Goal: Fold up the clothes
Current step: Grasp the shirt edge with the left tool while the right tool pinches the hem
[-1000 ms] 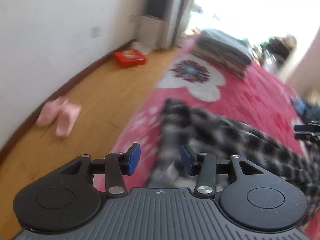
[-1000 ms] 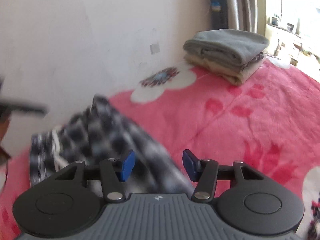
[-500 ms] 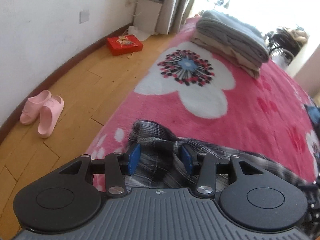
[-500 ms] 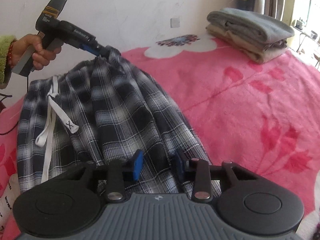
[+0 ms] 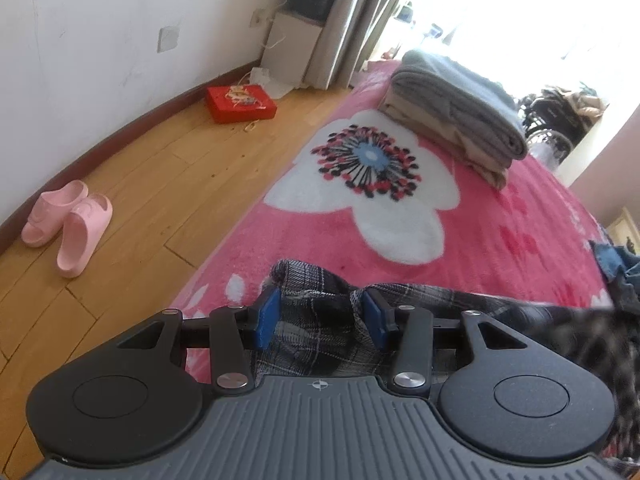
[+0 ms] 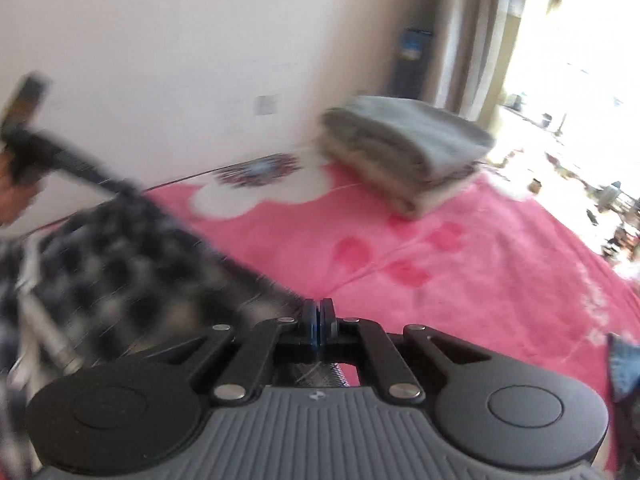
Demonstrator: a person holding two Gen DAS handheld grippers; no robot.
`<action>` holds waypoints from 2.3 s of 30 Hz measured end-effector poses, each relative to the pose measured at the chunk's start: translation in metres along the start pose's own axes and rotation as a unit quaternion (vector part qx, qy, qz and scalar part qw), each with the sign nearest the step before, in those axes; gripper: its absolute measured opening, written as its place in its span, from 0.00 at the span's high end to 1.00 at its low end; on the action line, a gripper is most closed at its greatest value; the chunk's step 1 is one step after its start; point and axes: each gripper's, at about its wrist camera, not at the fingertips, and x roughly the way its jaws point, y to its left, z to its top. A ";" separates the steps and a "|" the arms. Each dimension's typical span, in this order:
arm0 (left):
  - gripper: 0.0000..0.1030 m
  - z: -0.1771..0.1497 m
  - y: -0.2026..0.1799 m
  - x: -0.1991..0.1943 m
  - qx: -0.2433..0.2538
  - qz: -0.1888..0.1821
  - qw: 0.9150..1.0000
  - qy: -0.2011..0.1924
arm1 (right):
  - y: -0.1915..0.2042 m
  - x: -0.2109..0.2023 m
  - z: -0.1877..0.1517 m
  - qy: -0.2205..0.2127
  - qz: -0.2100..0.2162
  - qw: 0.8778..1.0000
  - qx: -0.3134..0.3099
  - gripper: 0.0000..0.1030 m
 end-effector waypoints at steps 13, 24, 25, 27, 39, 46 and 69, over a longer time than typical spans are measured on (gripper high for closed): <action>0.37 0.001 0.010 0.015 0.042 -0.018 0.999 0.013 | -0.024 0.042 0.001 0.026 0.150 0.987 0.051 0.39; 0.35 -0.010 0.017 0.003 0.082 -0.048 0.995 0.026 | -0.020 0.094 -0.012 0.114 0.174 0.976 0.063 0.55; 0.35 -0.011 0.017 0.006 0.083 -0.040 0.995 0.023 | -0.018 0.094 -0.012 0.114 0.171 0.977 0.061 0.70; 0.36 -0.012 0.015 0.012 0.091 -0.028 0.995 0.013 | -0.012 0.091 -0.010 0.106 0.161 0.980 0.049 0.87; 0.69 -0.020 -0.008 0.022 0.137 0.001 0.989 -0.048 | 0.017 0.052 0.004 0.027 0.052 0.998 -0.011 0.97; 0.70 -0.006 -0.011 0.001 0.120 0.001 0.989 -0.084 | 0.008 0.047 0.032 -0.013 0.015 1.000 -0.005 0.97; 0.36 0.014 0.009 0.054 0.035 0.046 0.998 -0.003 | -0.087 0.134 0.014 0.035 0.106 0.941 0.318 0.42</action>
